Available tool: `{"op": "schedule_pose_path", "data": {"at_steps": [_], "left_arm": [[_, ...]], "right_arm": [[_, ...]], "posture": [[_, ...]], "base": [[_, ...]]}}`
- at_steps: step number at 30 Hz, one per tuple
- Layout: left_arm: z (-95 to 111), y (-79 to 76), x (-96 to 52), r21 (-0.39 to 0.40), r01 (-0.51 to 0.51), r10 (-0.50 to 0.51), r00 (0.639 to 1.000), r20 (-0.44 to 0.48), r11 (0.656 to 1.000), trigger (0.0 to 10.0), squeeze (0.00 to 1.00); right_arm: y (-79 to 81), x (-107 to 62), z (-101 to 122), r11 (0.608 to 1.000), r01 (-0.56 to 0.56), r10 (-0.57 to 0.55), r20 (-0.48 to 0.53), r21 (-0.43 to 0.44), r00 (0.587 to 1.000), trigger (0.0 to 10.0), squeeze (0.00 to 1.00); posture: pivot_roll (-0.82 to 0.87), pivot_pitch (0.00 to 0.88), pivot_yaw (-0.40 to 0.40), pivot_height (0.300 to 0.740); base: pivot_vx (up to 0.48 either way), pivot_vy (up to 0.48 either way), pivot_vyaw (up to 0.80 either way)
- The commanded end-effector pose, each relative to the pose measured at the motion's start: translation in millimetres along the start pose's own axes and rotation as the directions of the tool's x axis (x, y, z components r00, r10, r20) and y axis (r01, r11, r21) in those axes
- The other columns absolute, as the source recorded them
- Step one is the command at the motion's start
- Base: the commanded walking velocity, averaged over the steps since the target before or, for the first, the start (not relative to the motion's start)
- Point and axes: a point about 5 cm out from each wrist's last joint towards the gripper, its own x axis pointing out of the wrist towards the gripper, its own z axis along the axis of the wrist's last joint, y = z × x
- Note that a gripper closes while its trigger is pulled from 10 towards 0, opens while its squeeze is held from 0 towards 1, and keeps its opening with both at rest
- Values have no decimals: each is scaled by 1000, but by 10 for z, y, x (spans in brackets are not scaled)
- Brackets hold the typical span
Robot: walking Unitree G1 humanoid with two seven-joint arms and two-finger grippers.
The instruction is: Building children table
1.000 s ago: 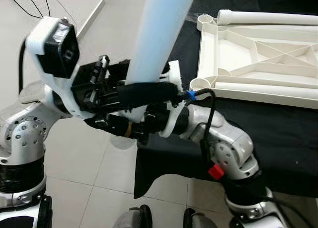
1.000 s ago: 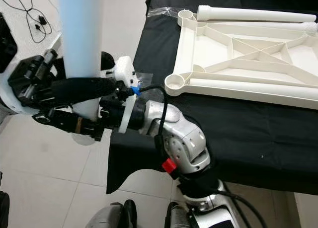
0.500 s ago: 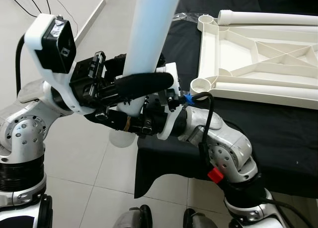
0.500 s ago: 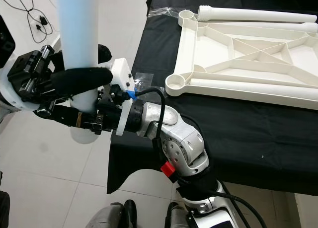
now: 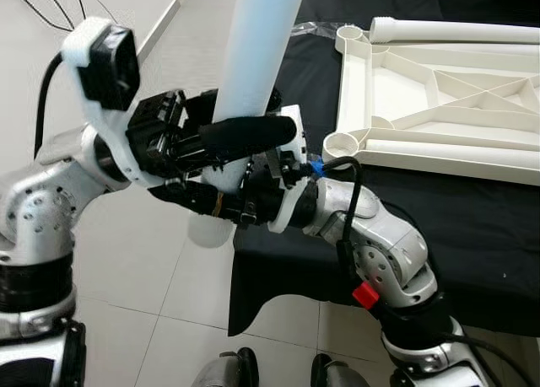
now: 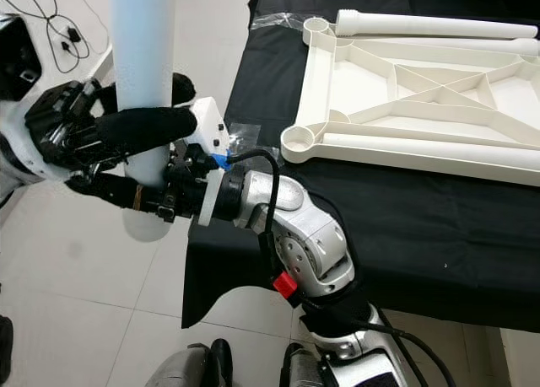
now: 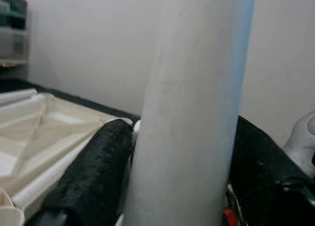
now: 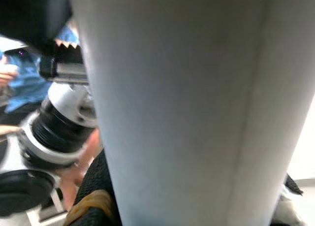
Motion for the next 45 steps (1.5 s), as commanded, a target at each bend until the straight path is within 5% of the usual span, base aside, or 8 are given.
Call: {"op": "schedule_pose_path", "data": {"at_steps": [1, 12, 13, 14, 15, 28, 36, 45], "left_arm": [[-44, -27, 53, -45, 38, -39, 999, -28, 998, 10000, 1000], [471, -27, -98, 146, -8, 13, 999, -32, 989, 10000, 1000], [529, -37, -106, 168, -11, 17, 999, -33, 986, 10000, 827], [529, -37, -106, 168, -11, 17, 999, -33, 986, 10000, 827], [622, -80, -103, 175, 11, -1, 998, -55, 984, 10000, 0], [320, 33, -52, 233, -59, 116, 964, -241, 971, 10000, 0], [131, 353, -14, 406, -265, 369, 907, -202, 874, 10000, 0], [121, 324, 158, 358, -331, 374, 926, -56, 873, 10000, 0]], "right_arm": [[67, 80, 20, 999, -38, 38, 3, -27, 999, 0, 0], [-162, -90, -160, 987, 112, -125, -127, -112, 984, 0, 0], [-186, -118, -179, 985, 124, -140, -142, -120, 980, 0, 0], [-186, -118, -179, 985, 124, -140, -142, -120, 980, 0, 0], [-231, -174, -213, 979, 143, -168, -178, -146, 970, 0, 0], [-315, -169, -189, 944, 194, -260, -238, -269, 936, 0, 0], [-354, -156, -185, 911, 241, -336, -262, -334, 905, 0, 0], [-390, -152, -218, 896, 281, -380, -264, -344, 887, 0, 0]], "posture": [[33, 227, 55, 740], [44, 229, 61, 740], [45, 229, 61, 740], [45, 229, 61, 740], [45, 230, 63, 740], [45, 231, 68, 740], [43, 233, 70, 740], [41, 233, 66, 740]], "base": [[0, 0, 0], [0, 0, 0], [0, 0, 0], [0, 0, 0], [0, 0, 0], [0, 0, 0], [0, 0, 0], [0, 0, 0]]}}
